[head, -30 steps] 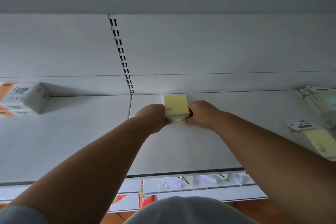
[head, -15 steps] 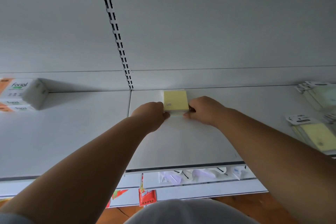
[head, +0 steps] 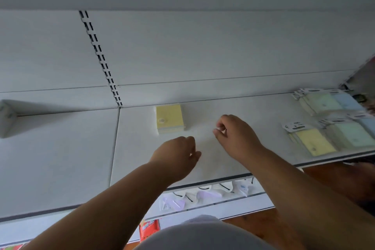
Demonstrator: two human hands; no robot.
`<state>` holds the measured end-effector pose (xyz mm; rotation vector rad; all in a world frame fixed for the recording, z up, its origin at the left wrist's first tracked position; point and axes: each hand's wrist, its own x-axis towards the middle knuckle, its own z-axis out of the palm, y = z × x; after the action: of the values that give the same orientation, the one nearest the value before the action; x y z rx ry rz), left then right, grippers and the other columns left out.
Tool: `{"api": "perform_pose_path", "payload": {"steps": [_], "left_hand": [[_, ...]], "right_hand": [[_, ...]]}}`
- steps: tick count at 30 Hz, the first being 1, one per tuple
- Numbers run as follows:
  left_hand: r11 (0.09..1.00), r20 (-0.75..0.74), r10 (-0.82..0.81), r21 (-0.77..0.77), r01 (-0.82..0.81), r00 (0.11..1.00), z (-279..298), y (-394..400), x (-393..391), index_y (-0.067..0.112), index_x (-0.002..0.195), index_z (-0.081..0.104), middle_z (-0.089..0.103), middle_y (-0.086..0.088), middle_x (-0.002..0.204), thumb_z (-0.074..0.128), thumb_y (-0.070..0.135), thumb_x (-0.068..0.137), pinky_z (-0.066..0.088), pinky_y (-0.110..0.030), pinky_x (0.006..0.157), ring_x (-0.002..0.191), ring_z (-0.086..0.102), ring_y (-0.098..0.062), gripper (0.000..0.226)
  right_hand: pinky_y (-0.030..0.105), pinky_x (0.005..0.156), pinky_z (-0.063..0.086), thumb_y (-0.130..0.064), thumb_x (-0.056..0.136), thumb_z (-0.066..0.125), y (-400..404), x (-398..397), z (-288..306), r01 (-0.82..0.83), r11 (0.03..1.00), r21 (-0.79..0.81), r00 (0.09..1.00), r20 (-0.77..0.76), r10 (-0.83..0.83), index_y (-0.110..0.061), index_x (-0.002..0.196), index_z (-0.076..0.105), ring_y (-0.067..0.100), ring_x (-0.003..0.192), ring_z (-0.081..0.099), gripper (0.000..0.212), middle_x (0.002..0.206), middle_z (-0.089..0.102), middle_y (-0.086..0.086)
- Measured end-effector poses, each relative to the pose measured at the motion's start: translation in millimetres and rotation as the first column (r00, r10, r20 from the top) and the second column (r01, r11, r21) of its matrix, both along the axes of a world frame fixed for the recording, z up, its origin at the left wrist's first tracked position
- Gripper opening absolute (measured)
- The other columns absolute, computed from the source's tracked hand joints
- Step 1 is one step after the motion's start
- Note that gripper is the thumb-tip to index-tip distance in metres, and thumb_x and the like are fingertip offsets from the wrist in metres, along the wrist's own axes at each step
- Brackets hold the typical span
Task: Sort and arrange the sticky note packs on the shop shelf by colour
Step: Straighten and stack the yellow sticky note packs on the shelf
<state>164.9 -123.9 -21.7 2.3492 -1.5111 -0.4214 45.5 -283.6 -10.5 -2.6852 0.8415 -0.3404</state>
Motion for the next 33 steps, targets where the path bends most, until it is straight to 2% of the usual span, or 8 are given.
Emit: {"api": "perform_pose_path", "payload": {"steps": [5,11,16,23,26,29,31,33], "left_hand": [[0.993,-0.029,-0.118,-0.034,0.117,0.993,-3,-42,-46,0.024,0.093,0.055,0.061,0.002,0.093,0.049,0.045,0.093,0.046,-0.029,0.072,0.085,0.059,-0.020,0.022],[0.990,-0.094,-0.139,-0.021,0.138,0.986,-9,-117,-112,0.024,0.096,0.057,0.062,0.003,0.095,0.049,0.045,0.092,0.049,-0.031,0.076,0.088,0.061,-0.020,0.022],[0.995,-0.155,-0.097,-0.017,0.096,0.983,-8,-172,-163,0.023,0.108,0.060,0.062,0.003,0.105,0.051,0.042,0.093,0.046,-0.027,0.080,0.096,0.060,-0.019,0.026],[0.993,-0.218,0.101,0.084,-0.085,0.971,-7,-224,-207,0.017,0.117,0.061,0.065,-0.001,0.108,0.049,0.035,0.092,0.048,-0.028,0.083,0.100,0.060,-0.021,0.033],[0.974,-0.281,0.195,0.165,-0.153,0.940,-5,-237,-213,0.012,0.099,0.064,0.069,-0.008,0.097,0.046,0.031,0.091,0.051,-0.030,0.076,0.092,0.065,-0.026,0.027],[0.952,-0.437,0.305,0.149,-0.266,0.847,-4,-238,-218,0.012,0.088,0.059,0.070,-0.010,0.090,0.052,0.030,0.089,0.049,-0.031,0.070,0.086,0.066,-0.029,0.019],[0.930,-0.478,0.355,0.089,-0.358,0.803,-4,-227,-219,0.016,0.103,0.058,0.065,-0.006,0.100,0.053,0.029,0.091,0.049,-0.031,0.071,0.088,0.063,-0.026,0.019],[0.894,-0.529,0.395,0.031,-0.448,0.752,-3,-210,-212,0.020,0.121,0.053,0.062,0.001,0.105,0.053,0.028,0.093,0.047,-0.029,0.073,0.089,0.060,-0.021,0.029]], "right_hand": [[0.025,0.074,0.044,-0.033,0.092,0.060,-38,-61,9,0.096,0.995,-0.005,0.995,-0.014,-0.096,-0.018,0.103,0.061,0.014,0.086,0.057,0.018,0.098,0.058,-0.002],[0.027,0.077,0.045,-0.032,0.092,0.060,-102,-140,17,0.192,0.981,0.011,0.978,-0.082,-0.191,-0.016,0.105,0.063,0.019,0.092,0.060,0.021,0.103,0.059,0.002],[0.033,0.085,0.045,-0.028,0.087,0.065,-150,-183,17,0.206,0.978,-0.041,0.971,-0.113,-0.209,-0.015,0.104,0.065,0.026,0.101,0.055,0.022,0.108,0.058,0.007],[0.037,0.091,0.044,-0.042,0.085,0.066,-173,-202,1,0.251,0.968,-0.017,0.937,-0.246,-0.248,-0.018,0.131,0.045,0.031,0.113,0.052,0.056,0.125,0.051,0.010],[0.036,0.091,0.045,-0.044,0.084,0.067,-177,-199,0,0.379,0.916,0.129,0.906,-0.255,-0.338,-0.016,0.137,0.040,0.032,0.117,0.053,0.066,0.127,0.055,0.012],[0.032,0.085,0.049,-0.036,0.085,0.066,-184,-194,5,0.464,0.802,0.375,0.886,-0.188,-0.425,-0.016,0.136,0.044,0.030,0.110,0.057,0.059,0.127,0.058,0.009],[0.029,0.077,0.050,-0.033,0.082,0.070,-184,-189,6,0.464,0.660,0.591,0.851,-0.090,-0.518,-0.014,0.134,0.049,0.026,0.101,0.058,0.060,0.125,0.058,0.008],[0.039,0.085,0.055,-0.038,0.072,0.077,-176,-182,4,0.336,0.457,0.823,0.808,-0.003,-0.589,-0.010,0.125,0.059,0.028,0.100,0.064,0.062,0.118,0.065,0.009]]}}
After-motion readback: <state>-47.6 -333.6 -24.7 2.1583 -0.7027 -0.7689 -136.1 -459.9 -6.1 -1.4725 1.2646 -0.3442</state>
